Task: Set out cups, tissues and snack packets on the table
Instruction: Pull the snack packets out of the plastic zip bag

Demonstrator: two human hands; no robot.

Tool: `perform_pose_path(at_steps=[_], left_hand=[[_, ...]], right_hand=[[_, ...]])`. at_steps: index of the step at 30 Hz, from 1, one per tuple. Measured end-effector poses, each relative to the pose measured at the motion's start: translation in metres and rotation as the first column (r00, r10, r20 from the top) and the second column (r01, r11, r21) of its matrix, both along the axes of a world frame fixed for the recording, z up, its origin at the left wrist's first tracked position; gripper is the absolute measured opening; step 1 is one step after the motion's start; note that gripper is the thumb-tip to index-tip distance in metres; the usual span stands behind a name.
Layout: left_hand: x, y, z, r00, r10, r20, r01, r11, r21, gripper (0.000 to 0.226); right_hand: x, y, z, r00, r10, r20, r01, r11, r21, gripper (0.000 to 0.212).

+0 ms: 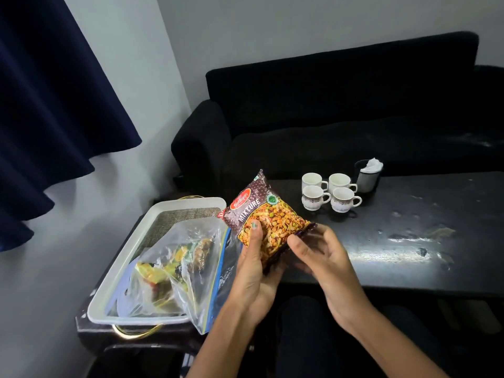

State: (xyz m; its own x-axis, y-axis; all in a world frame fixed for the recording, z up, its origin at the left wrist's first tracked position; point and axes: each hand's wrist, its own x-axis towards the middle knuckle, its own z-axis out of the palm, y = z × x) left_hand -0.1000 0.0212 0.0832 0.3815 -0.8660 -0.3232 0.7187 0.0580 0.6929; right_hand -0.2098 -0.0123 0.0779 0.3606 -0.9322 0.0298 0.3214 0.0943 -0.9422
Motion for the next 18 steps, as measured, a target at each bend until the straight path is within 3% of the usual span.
perform_pose_path(at_steps=[4,8,11,13,15,18], left_hand=[[0.000,0.002,0.002,0.986,-0.010,0.169,0.016,0.999,-0.034,0.056],[0.004,0.005,0.004,0.910,0.081,0.406,-0.062,0.996,-0.060,0.066],[0.008,0.009,0.001,0.756,0.186,0.627,-0.208,0.977,-0.039,0.066],[0.009,0.008,-0.002,0.661,0.315,0.681,-0.313,0.941,-0.131,0.048],[0.010,0.008,-0.005,0.505,0.427,0.750,-0.437,0.876,-0.205,0.034],[0.013,0.007,-0.005,0.227,0.467,0.855,-0.504,0.807,-0.307,0.031]], right_hand=[[0.009,0.000,0.000,0.992,-0.032,0.120,0.019,0.994,0.110,0.037],[0.013,-0.014,0.003,0.989,-0.093,0.112,0.077,0.987,0.139,0.017],[0.017,-0.027,0.005,0.986,-0.138,0.096,0.125,0.984,0.130,0.016],[0.020,-0.036,0.007,0.982,-0.162,0.101,0.149,0.980,0.131,0.016],[0.024,-0.047,0.008,0.976,-0.193,0.105,0.177,0.974,0.142,0.018],[0.032,-0.064,0.008,0.971,-0.217,0.099,0.201,0.967,0.155,0.017]])
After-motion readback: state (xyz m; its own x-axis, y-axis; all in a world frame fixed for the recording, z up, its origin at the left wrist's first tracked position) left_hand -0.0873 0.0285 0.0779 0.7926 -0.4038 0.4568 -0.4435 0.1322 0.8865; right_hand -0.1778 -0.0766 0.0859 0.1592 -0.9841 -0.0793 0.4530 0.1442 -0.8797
